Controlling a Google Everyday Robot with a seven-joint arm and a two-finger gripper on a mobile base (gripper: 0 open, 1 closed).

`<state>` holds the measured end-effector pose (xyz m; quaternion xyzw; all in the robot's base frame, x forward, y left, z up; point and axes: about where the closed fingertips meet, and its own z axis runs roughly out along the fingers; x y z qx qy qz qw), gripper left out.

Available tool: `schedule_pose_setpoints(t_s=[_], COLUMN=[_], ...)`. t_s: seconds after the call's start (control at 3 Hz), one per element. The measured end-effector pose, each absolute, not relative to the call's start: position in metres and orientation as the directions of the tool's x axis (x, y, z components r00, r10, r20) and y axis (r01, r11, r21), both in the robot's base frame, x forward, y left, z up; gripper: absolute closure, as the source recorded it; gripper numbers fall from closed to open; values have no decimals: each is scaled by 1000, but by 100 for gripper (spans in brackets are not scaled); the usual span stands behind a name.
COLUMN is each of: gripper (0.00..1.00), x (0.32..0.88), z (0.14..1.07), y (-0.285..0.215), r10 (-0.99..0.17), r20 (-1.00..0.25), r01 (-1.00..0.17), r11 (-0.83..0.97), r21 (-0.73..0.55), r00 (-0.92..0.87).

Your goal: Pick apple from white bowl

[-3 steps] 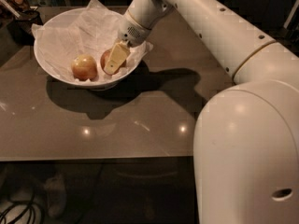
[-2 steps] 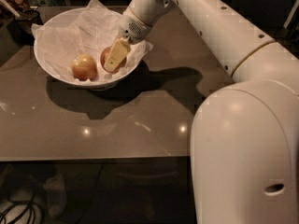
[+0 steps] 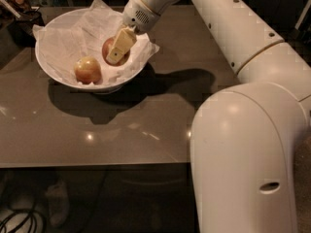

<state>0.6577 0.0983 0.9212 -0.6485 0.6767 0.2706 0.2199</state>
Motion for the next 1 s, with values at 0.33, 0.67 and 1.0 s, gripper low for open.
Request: schedule_pose_setpoints(t_s=[0.33,0.67,1.0], gripper=[100,100,100], x=[655,649,637], z=[945,970,998], y=[93,86,85], r10=[-743,-724,-713], r20=[-667,-688,-702], r01=[-998,-998,-1000], r11=[11,17,3], r21=[65,60,8], r00=[-52,-53,-7])
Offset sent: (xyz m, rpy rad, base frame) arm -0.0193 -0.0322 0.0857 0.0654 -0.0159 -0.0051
